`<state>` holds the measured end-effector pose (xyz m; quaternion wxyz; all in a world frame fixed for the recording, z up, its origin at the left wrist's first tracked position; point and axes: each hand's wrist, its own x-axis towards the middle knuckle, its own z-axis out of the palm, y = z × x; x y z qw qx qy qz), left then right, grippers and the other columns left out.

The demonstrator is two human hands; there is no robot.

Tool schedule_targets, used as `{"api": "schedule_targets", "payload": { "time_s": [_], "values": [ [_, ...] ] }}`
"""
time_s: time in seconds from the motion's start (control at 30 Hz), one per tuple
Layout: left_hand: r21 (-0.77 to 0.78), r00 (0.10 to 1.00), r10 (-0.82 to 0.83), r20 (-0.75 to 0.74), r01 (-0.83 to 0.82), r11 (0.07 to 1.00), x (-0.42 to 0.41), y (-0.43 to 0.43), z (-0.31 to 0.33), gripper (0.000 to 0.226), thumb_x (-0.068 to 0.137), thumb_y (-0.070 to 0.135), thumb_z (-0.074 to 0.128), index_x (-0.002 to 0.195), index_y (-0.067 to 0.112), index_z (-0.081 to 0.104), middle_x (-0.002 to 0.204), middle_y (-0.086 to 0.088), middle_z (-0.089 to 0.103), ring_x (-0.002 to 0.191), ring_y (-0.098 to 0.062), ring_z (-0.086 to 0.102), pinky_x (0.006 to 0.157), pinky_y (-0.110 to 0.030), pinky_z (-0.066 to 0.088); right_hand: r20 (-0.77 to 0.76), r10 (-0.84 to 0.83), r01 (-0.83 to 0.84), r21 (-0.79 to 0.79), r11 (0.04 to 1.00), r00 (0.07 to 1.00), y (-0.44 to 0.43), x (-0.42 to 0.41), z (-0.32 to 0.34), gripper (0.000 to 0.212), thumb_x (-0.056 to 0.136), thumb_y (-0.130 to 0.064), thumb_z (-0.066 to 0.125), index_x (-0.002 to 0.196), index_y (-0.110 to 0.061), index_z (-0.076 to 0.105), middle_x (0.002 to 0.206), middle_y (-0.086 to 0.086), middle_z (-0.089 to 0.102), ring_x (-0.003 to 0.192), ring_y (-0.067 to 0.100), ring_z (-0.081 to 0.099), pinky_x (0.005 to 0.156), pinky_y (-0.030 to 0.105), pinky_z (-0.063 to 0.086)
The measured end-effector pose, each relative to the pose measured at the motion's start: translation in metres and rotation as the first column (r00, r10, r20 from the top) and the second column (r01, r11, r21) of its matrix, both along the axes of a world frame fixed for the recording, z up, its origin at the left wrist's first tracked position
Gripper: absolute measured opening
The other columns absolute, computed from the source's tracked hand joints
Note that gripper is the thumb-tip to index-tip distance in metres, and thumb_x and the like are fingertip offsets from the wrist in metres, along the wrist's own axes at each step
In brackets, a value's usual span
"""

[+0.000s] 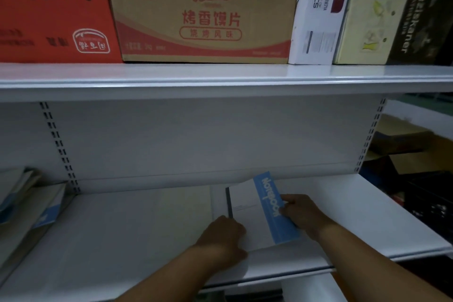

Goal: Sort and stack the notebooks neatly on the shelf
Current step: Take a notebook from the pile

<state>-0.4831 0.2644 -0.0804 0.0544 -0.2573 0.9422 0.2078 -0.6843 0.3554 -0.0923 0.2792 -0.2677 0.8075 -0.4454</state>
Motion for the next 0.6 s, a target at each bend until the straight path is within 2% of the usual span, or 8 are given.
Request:
{"api": "schedule_targets", "payload": {
  "time_s": [0.1, 0.17, 0.23, 0.3, 0.47, 0.6],
  "values": [
    [-0.010, 1.000, 0.021, 0.012, -0.021, 1.000, -0.002, 0.001, -0.003, 0.054, 0.087, 0.037, 0.058, 0.136, 0.018, 0.044, 0.141, -0.005, 0.040, 0.130, -0.019, 0.036, 0.106, -0.026, 0.030, -0.092, 0.057, -0.052, 0.051, 0.997, 0.994, -0.004, -0.002, 0.000, 0.036, 0.085, -0.005, 0.062, 0.121, -0.006, 0.061, 0.101, 0.009, 0.066, 0.094, 0.025, 0.063, 0.076, 0.028, 0.049],
    [-0.011, 0.999, 0.035, 0.024, -0.035, 0.999, -0.002, -0.001, -0.006, 0.057, 0.086, 0.040, 0.059, 0.137, 0.022, 0.041, 0.143, 0.000, 0.038, 0.132, -0.017, 0.034, 0.107, -0.023, 0.026, -0.251, 0.116, -0.078, 0.157, 0.985, 0.961, -0.005, -0.004, 0.000, 0.042, 0.083, -0.013, 0.065, 0.124, -0.007, 0.058, 0.116, 0.010, 0.064, 0.107, 0.022, 0.060, 0.087, 0.025, 0.045],
    [-0.012, 0.998, 0.049, 0.042, -0.048, 0.999, -0.004, -0.001, -0.007, 0.057, 0.086, 0.041, 0.059, 0.137, 0.024, 0.042, 0.144, 0.002, 0.038, 0.133, -0.015, 0.033, 0.107, -0.022, 0.025, -0.395, 0.201, -0.093, 0.277, 0.956, 0.897, 0.000, -0.004, 0.000, 0.051, 0.085, -0.019, 0.063, 0.134, -0.010, 0.048, 0.134, 0.008, 0.053, 0.123, 0.020, 0.050, 0.100, 0.022, 0.036],
    [-0.012, 0.997, 0.052, 0.061, -0.051, 0.999, -0.006, 0.000, -0.005, 0.057, 0.086, 0.041, 0.059, 0.137, 0.023, 0.042, 0.144, 0.002, 0.038, 0.132, -0.015, 0.033, 0.108, -0.023, 0.025, -0.469, 0.303, -0.146, 0.340, 0.929, 0.830, 0.006, 0.000, -0.002, 0.055, 0.088, -0.022, 0.058, 0.139, -0.016, 0.039, 0.140, 0.006, 0.043, 0.129, 0.020, 0.042, 0.105, 0.024, 0.033],
    [-0.038, 0.993, 0.070, 0.093, -0.067, 0.997, -0.010, 0.003, 0.000, 0.055, 0.085, 0.040, 0.062, 0.135, 0.022, 0.045, 0.140, 0.000, 0.040, 0.129, -0.016, 0.036, 0.107, -0.025, 0.029, -0.566, 0.497, -0.293, 0.416, 0.861, 0.658, 0.008, 0.012, -0.012, 0.039, 0.094, -0.026, 0.046, 0.131, -0.017, 0.049, 0.137, 0.004, 0.045, 0.124, 0.021, 0.043, 0.100, 0.024, 0.037],
    [-0.051, 0.989, 0.103, 0.108, -0.098, 0.994, -0.013, 0.006, 0.002, 0.054, 0.083, 0.040, 0.064, 0.132, 0.023, 0.048, 0.137, 0.000, 0.042, 0.126, -0.016, 0.039, 0.106, -0.026, 0.032, -0.585, 0.516, -0.313, 0.418, 0.853, 0.626, 0.008, 0.008, -0.019, 0.037, 0.095, -0.027, 0.042, 0.129, -0.019, 0.053, 0.136, 0.003, 0.049, 0.123, 0.022, 0.046, 0.099, 0.025, 0.039]
  ]
}}
